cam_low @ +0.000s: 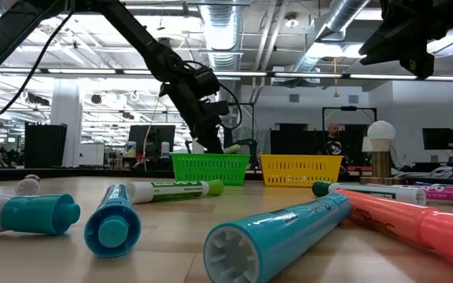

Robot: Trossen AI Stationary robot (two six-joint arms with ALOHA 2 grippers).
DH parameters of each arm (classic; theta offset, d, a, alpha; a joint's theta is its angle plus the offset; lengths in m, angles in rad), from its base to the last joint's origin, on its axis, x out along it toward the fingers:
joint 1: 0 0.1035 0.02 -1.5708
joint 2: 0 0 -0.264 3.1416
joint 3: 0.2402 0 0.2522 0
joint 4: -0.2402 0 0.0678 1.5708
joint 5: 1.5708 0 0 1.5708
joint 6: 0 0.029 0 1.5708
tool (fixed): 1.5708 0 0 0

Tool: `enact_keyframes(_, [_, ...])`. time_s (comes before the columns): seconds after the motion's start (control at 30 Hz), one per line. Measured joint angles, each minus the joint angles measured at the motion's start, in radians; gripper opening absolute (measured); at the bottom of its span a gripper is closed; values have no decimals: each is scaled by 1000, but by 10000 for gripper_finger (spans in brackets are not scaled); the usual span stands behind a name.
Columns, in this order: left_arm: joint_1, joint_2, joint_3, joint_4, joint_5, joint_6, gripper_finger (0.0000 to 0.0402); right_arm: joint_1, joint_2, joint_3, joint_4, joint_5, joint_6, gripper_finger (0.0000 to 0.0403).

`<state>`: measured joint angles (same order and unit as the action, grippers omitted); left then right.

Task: Pick & Place Markers
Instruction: Put the light green highlighter into the blue bin

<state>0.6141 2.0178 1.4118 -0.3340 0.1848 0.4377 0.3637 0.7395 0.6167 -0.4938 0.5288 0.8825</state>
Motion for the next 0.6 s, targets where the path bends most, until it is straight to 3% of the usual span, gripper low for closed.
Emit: enact_keyframes(0.6, [2,0,0,-3,0,34,76,0,0,0,0,0,0,67])
